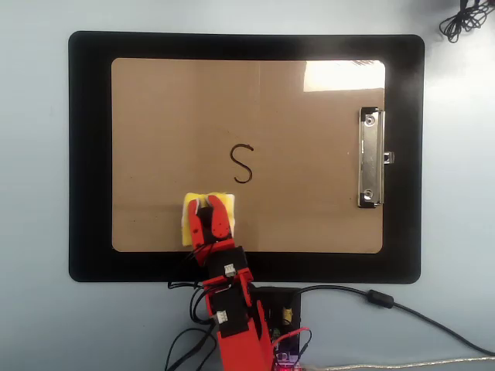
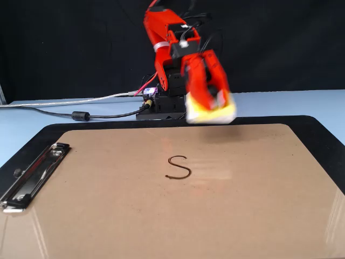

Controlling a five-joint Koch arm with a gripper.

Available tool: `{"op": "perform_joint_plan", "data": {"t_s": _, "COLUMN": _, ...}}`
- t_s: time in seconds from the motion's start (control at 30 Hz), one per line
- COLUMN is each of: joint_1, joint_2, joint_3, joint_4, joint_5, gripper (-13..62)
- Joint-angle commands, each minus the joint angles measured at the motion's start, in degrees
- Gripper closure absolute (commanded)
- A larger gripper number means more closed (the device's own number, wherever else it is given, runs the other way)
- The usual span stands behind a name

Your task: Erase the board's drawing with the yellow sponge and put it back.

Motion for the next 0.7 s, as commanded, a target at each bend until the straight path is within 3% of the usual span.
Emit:
{"op": "perform_joint_plan", "data": {"t_s": 0.0, "joint_1": 5.2, "joint_2": -0.1, "joint_3": -1.5, "joint_4": -8.4, "joint_5": 3.5, "gripper": 57.5}}
{"op": "perform_joint_plan", "data": {"t_s": 0.47, "joint_1": 12.2, "joint_2": -21.0, "joint_3": 14.0, "joint_4": -46.8, "joint_5": 4.5, "gripper": 57.5}}
{"op": "perform_joint_plan", "data": {"t_s": 0.67, "joint_1": 12.3, "joint_2": -35.2, "joint_3": 12.7, "joint_4": -60.6, "joint_5": 4.5, "gripper": 57.5}}
